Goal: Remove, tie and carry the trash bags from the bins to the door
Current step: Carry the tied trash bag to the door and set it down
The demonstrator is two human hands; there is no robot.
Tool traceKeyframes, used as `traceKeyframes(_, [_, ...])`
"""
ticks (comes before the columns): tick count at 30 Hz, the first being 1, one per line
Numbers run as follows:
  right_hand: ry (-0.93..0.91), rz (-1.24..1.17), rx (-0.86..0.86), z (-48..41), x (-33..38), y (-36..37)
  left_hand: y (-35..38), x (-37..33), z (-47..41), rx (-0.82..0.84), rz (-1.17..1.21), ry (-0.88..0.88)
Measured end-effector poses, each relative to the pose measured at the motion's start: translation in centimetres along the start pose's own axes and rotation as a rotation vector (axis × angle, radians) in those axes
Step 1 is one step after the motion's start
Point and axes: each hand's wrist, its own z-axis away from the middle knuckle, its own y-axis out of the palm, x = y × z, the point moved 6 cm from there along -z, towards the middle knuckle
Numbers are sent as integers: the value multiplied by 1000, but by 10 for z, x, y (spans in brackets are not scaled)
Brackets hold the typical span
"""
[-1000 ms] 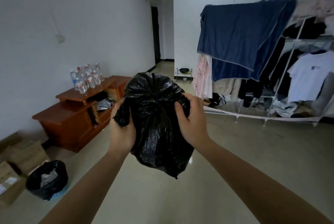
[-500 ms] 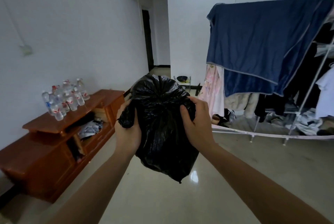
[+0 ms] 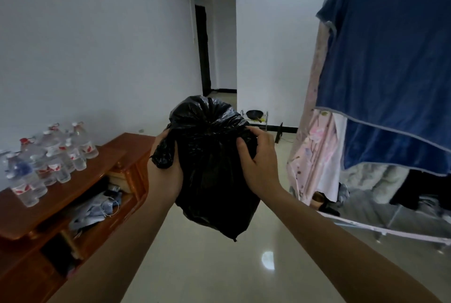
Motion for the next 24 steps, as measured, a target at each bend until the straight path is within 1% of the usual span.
traceKeyframes(1, [0,7,8,-20,-11,17,4,14,-21,-4,12,-12])
traceKeyframes(4, [-19,18,39,-94,-56,80,13,65,-97,-102,70,-86])
traceKeyframes(7, [-50,31,36,-169,-102,150,22,120,-184,-93,70,-110])
traceKeyframes(10, [-34,48,42,-242,-136,221,22,178,-280,-101,57,-117])
traceKeyframes(12, [-23,48,51,-288,-153,257,25,210,-339,-110,81,-155])
traceKeyframes(15, [0,47,39,-359,-185,301,42,246,-425,-77,127,-192])
traceKeyframes(19, [29,42,25,-453,-248,358,81,304,-536,-33,78,-101])
traceKeyframes(24, [26,36,0,-566,-343,421,141,391,-666,-28,68,-54])
